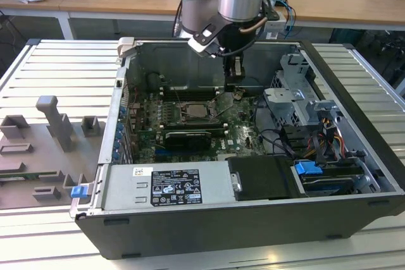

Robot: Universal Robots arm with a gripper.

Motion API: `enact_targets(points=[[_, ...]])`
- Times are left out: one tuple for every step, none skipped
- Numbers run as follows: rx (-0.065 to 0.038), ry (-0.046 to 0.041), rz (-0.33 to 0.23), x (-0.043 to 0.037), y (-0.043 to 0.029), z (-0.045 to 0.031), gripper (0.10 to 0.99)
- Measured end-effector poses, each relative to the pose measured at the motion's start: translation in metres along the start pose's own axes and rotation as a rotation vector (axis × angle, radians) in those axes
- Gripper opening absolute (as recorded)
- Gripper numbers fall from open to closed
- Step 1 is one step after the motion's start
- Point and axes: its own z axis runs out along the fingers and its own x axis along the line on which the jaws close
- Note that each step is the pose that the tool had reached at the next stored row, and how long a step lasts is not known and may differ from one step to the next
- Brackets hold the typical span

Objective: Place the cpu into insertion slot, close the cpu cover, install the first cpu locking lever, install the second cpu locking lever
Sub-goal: 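Close the cpu cover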

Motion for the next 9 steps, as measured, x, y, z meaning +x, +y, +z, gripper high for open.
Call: enact_targets(points=[[0.0, 0.0, 0.0, 0.0, 0.0029, 0.003, 0.106], [0.0, -0.0001, 0.0, 0.0001, 0.0045, 0.0041, 0.106], [0.0, -0.0003, 0.0, 0.0, 0.0063, 0.0047, 0.106], [0.0, -0.0004, 0.0, 0.0, 0.0089, 0.0051, 0.106], [0.0, -0.0004, 0.0, 0.0001, 0.011, 0.0054, 0.106], [0.0, -0.0001, 0.0, 0.0002, 0.0126, 0.0056, 0.106], [0.0, -0.0001, 0.0, 0.0002, 0.0138, 0.0058, 0.106], [0.0, -0.0002, 0.0, 0.0002, 0.0142, 0.0058, 0.106], [0.0, -0.0003, 0.0, 0.0002, 0.0146, 0.0057, 0.106]])
